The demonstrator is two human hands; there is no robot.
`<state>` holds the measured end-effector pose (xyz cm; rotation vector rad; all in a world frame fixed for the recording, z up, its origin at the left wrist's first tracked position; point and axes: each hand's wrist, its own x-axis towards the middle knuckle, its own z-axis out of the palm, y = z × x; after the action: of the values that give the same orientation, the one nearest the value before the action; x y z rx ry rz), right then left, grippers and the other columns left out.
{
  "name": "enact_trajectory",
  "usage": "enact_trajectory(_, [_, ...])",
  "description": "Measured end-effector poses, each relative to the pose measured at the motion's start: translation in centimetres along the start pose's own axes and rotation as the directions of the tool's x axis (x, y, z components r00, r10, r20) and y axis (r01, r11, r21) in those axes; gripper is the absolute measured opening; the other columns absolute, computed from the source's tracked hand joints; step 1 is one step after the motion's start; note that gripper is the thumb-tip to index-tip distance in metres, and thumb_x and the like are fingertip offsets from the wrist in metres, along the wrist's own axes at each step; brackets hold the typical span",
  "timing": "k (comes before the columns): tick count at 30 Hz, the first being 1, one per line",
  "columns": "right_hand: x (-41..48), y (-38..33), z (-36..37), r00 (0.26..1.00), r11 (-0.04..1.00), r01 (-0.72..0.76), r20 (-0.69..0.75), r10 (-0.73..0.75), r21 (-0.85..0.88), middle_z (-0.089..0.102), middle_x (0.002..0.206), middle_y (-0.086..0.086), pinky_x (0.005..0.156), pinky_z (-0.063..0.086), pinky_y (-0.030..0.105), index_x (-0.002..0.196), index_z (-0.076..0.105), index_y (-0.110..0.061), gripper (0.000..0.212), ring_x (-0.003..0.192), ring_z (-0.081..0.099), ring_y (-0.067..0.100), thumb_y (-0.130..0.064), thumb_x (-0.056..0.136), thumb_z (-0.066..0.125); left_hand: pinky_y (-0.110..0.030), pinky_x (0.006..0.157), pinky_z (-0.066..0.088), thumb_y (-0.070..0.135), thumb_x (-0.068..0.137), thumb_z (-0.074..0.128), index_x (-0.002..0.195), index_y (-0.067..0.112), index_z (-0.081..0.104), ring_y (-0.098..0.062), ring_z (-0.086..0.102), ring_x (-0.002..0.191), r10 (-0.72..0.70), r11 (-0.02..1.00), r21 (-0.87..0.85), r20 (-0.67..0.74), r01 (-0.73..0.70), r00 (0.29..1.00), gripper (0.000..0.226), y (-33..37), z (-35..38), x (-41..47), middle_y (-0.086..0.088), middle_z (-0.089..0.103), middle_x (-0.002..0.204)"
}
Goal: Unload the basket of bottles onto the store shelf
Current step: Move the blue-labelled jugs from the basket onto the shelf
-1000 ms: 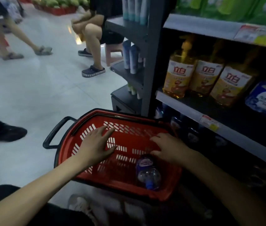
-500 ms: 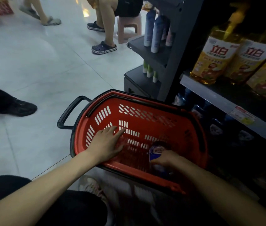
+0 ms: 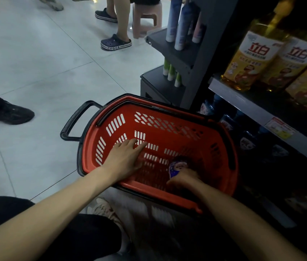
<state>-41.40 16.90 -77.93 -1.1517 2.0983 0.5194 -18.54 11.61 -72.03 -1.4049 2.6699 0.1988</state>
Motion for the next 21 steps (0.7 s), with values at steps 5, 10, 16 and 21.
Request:
enact_trajectory(5, [0.3, -0.3, -1.5, 0.996, 0.994, 0.066, -0.053, -0.071, -0.09, 0.037, 0.162, 0.01, 0.114, 0.042, 0.032, 0.16, 0.024, -0.011, 0.106, 0.145, 0.043, 0.027, -0.06, 0.083, 0.076, -0.045, 0.119, 0.033, 0.051, 0.103, 0.05, 0.165, 0.028, 0.016, -0.03, 0.035, 0.149, 0.014, 1.0, 0.01, 0.012, -0.014, 1.0, 0.075, 0.5, -0.4, 0.4, -0.011, 0.033, 0.164])
enact_trajectory(10, [0.8, -0.7, -2.4, 0.961, 0.841, 0.188, -0.084, -0.265, -0.507, 0.037, 0.158, 0.019, 0.111, 0.045, 0.043, 0.16, 0.019, -0.004, 0.114, 0.142, 0.042, 0.038, -0.058, 0.079, 0.078, -0.047, 0.117, 0.036, 0.051, 0.1, 0.057, 0.164, 0.028, 0.018, -0.032, 0.038, 0.147, -0.001, 1.0, -0.006, -0.011, 0.001, 1.0, 0.079, 0.1, -0.4, 1.3, -0.012, 0.037, 0.161])
enact_trajectory(16, [0.2, -0.9, -4.7, 0.71, 0.377, 0.344, -0.025, -0.704, -0.86, 0.047, 0.142, 0.026, 0.109, 0.036, 0.05, 0.146, 0.037, 0.006, 0.077, 0.125, 0.047, 0.041, -0.036, 0.087, 0.065, -0.049, 0.115, 0.039, 0.051, 0.098, 0.059, 0.163, 0.029, 0.02, -0.032, 0.041, 0.143, -0.027, 1.0, -0.007, 0.018, 0.027, 0.999, 0.079, -0.2, -0.8, 1.7, -0.011, 0.04, 0.157])
enact_trajectory(21, [-1.0, -0.6, -9.1, 0.466, 0.022, 0.302, 0.128, -0.876, -0.953, 0.046, 0.147, 0.027, 0.117, 0.034, 0.051, 0.15, 0.037, 0.005, 0.06, 0.134, 0.045, 0.042, -0.023, 0.1, 0.053, -0.049, 0.113, 0.041, 0.063, 0.09, 0.065, 0.162, 0.033, 0.021, -0.031, 0.043, 0.142, -0.05, 0.995, -0.085, 0.036, 0.053, 0.998, 0.09, -0.3, -0.8, 2.3, -0.009, 0.043, 0.155])
